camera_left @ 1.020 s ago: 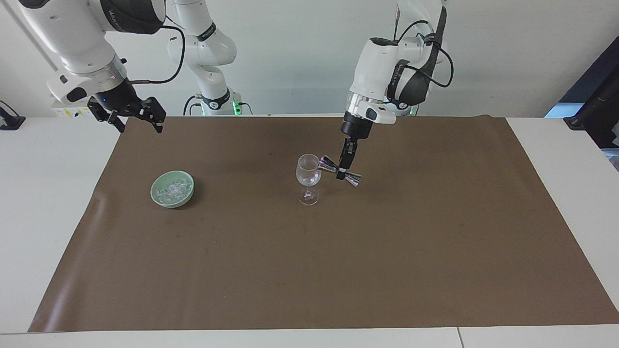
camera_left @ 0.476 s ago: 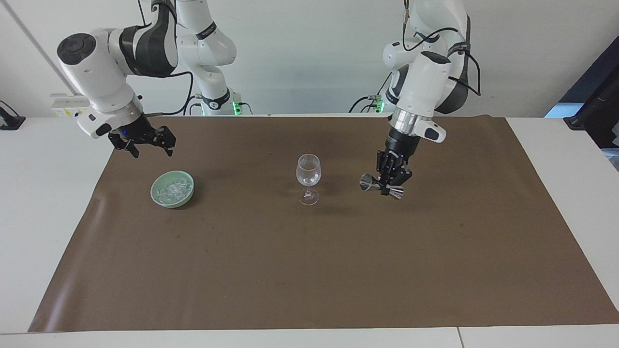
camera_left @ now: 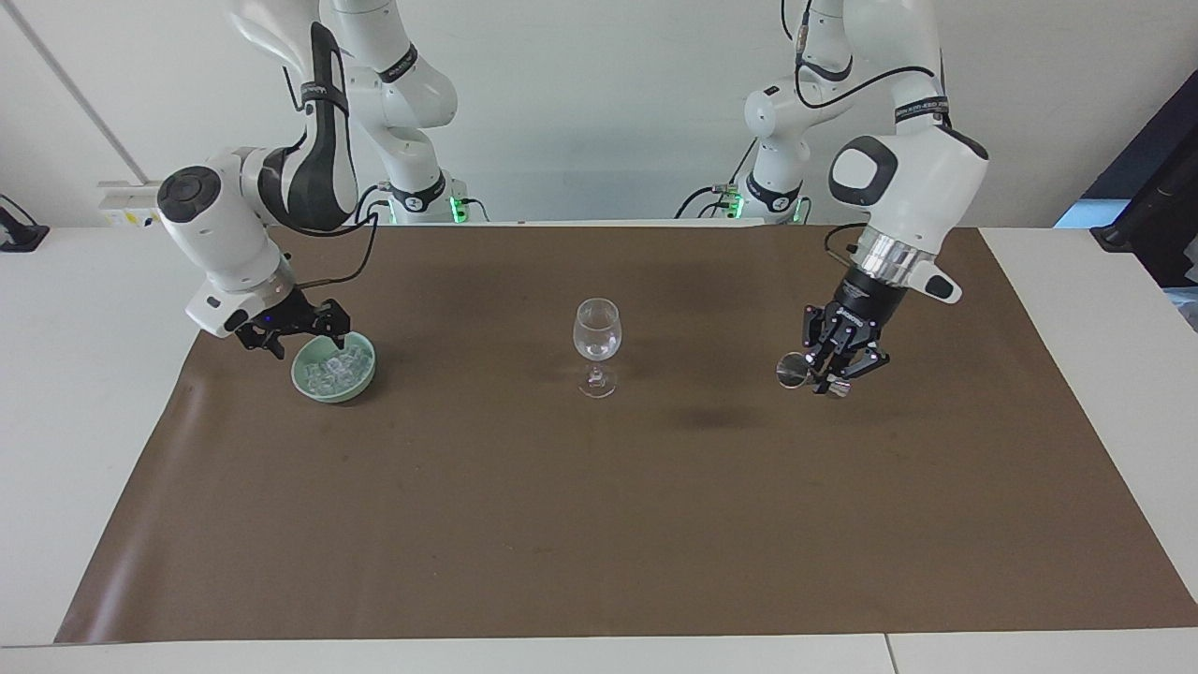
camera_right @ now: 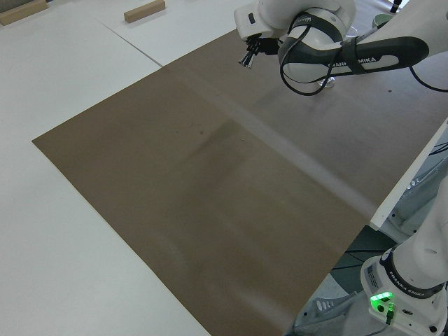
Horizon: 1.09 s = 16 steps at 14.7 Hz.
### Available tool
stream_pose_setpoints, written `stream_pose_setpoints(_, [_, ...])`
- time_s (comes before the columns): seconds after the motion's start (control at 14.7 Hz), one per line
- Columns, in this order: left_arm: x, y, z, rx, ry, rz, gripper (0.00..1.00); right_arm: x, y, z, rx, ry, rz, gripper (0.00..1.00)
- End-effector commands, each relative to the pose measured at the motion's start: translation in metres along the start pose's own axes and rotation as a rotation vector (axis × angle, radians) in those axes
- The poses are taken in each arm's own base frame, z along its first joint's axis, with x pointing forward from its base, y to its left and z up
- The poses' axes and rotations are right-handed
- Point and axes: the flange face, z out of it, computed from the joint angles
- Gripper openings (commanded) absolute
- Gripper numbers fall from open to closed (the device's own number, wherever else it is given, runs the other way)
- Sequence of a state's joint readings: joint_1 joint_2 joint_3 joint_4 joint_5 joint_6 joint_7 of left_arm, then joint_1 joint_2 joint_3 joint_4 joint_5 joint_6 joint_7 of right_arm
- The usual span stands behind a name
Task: Pour wine and add ice with both arms
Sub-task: 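Carry the jigger back with the left gripper while the right gripper reaches the bowl, then set down the jigger with the left gripper while the right gripper grasps the bowl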
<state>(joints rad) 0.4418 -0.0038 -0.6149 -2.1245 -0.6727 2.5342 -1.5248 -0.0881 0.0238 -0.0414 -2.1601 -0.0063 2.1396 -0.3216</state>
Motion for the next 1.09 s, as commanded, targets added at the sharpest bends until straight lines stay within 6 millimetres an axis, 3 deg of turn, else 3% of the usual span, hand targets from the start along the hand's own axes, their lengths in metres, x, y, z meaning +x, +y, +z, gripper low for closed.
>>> stream_pose_setpoints(0.0, [0.039, 0.015, -0.015, 0.032, -0.102, 0.024, 0.0, 0.0, -0.002, 0.008, 0.012, 0.009, -0.071, 0.97])
stream_pose_setpoints(0.14, [0.076, 0.024, -0.021, 0.026, -0.15, -0.008, 0.0, 0.0, -0.004, 0.011, 0.007, 0.019, -0.11, 0.94])
stream_pose_setpoints(0.34, [0.142, 0.036, -0.018, 0.005, -0.218, -0.035, 0.0, 0.0, -0.006, 0.013, 0.008, 0.018, -0.13, 0.79])
stream_pose_setpoints(0.48, [0.158, 0.035, -0.013, -0.02, -0.27, -0.021, 0.0, -0.003, -0.008, 0.018, 0.004, 0.026, -0.137, 0.74])
stream_pose_setpoints(0.68, [0.202, 0.041, -0.006, -0.095, -0.346, -0.113, 0.0, -0.006, -0.011, 0.026, -0.012, 0.057, -0.22, 0.74])
stream_pose_setpoints(0.82, [0.239, 0.036, -0.002, -0.098, -0.363, -0.121, 0.0, -0.007, -0.025, 0.032, -0.011, 0.057, -0.244, 0.73])
stream_pose_setpoints(1.02, [0.287, 0.023, 0.001, -0.114, -0.401, -0.132, 0.0, -0.012, -0.027, 0.036, -0.009, 0.048, -0.248, 0.69])
